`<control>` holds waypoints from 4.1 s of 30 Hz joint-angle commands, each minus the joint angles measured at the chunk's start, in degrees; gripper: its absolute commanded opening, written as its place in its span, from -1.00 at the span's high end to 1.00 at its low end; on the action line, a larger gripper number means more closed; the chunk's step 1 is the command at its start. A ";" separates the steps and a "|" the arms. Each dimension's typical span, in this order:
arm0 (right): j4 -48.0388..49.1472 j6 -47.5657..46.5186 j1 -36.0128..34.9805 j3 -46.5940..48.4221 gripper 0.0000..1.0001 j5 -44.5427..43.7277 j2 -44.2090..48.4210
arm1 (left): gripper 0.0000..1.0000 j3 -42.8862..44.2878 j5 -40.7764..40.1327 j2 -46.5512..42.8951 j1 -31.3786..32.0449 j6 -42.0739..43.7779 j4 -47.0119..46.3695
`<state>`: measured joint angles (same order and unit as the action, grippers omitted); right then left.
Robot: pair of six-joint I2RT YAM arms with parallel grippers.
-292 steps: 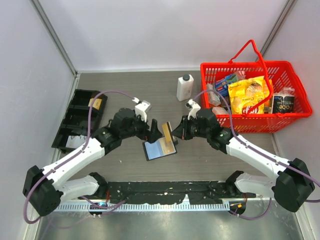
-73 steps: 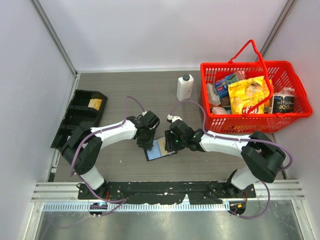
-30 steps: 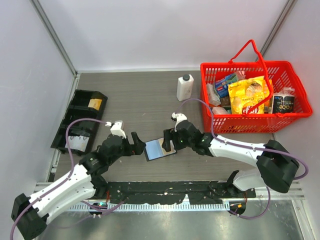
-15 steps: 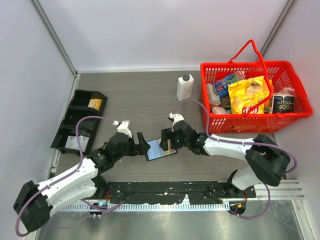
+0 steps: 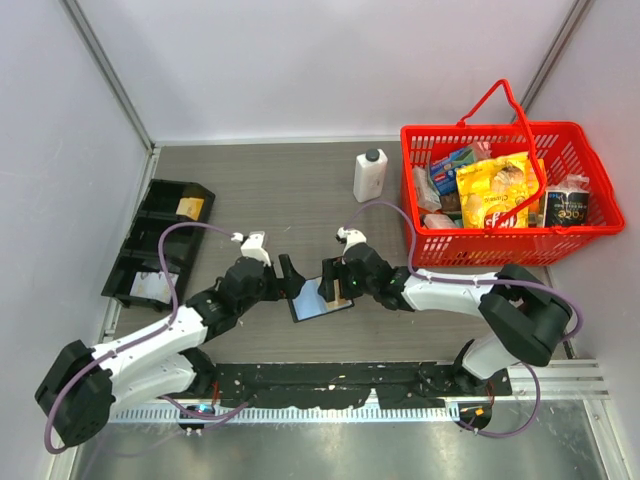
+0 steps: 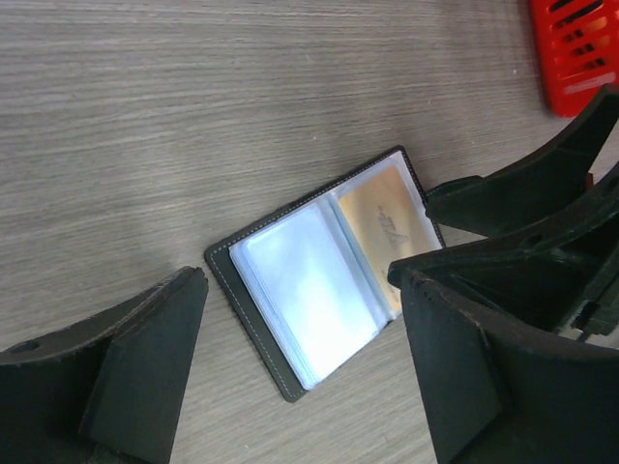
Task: Take the credit cards out of the card holder
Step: Remove the credit card from the card holder.
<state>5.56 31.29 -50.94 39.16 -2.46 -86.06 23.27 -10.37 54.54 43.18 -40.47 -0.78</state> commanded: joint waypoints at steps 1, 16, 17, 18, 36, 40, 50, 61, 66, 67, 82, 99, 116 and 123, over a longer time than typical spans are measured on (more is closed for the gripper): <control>3.58 1.67 -0.21 -0.57 -0.53 -0.88 -0.86 | -0.55 0.29 -2.55 3.54 0.24 -0.31 -5.64; 3.14 1.85 -0.21 -1.10 -0.52 -0.35 -1.48 | -0.01 1.43 -2.28 13.74 0.85 -5.06 -10.91; 3.05 1.93 -0.21 -1.01 -0.52 -0.18 -1.39 | 0.07 1.34 -2.29 14.18 1.03 -5.49 -11.00; 3.05 1.93 -0.21 -1.01 -0.52 0.08 -1.48 | 0.16 1.17 -2.20 14.80 1.12 -5.85 -11.18; 7.79 3.08 -0.21 -2.24 -0.41 4.83 0.19 | 0.73 1.87 -3.87 21.57 1.64 -9.10 -9.33; 7.97 3.17 -0.22 -2.16 -0.34 5.71 1.68 | 0.74 1.61 -3.96 21.66 1.65 -9.19 -9.42; 8.41 2.46 -0.21 -0.58 -0.08 10.89 4.94 | 0.75 1.43 -3.96 21.22 1.65 -9.10 -9.68; 17.46 5.71 -0.91 0.57 0.14 19.86 -2.70 | 0.63 -1.55 -5.97 15.52 1.65 -9.72 -10.65; 15.71 5.01 -1.45 3.20 0.06 21.27 -5.87 | 0.53 -3.66 -12.38 4.19 1.56 -11.21 -4.51; 15.53 4.84 -1.45 3.29 0.03 20.92 -5.87 | 0.51 -3.84 -13.09 2.34 1.64 -11.21 -3.28; 17.46 11.33 5.05 -2.32 0.06 18.62 -2.88 | 0.72 -0.68 -0.27 8.37 1.65 -9.81 -9.06; 29.59 17.93 6.20 -7.78 0.31 20.21 -9.91 | 1.00 0.38 0.00 17.00 1.65 -13.49 -7.93; 41.46 22.23 6.11 -11.12 0.49 23.55 -14.57 | 1.00 -2.70 0.26 15.77 -0.99 -17.01 -7.66; 46.81 25.05 6.73 -12.52 0.50 23.29 -16.77 | 1.00 -2.79 0.97 16.82 -1.34 -17.63 -7.84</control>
<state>46.15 52.80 -45.01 27.99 21.80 -101.51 21.19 -9.76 70.85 42.24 -57.25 -8.05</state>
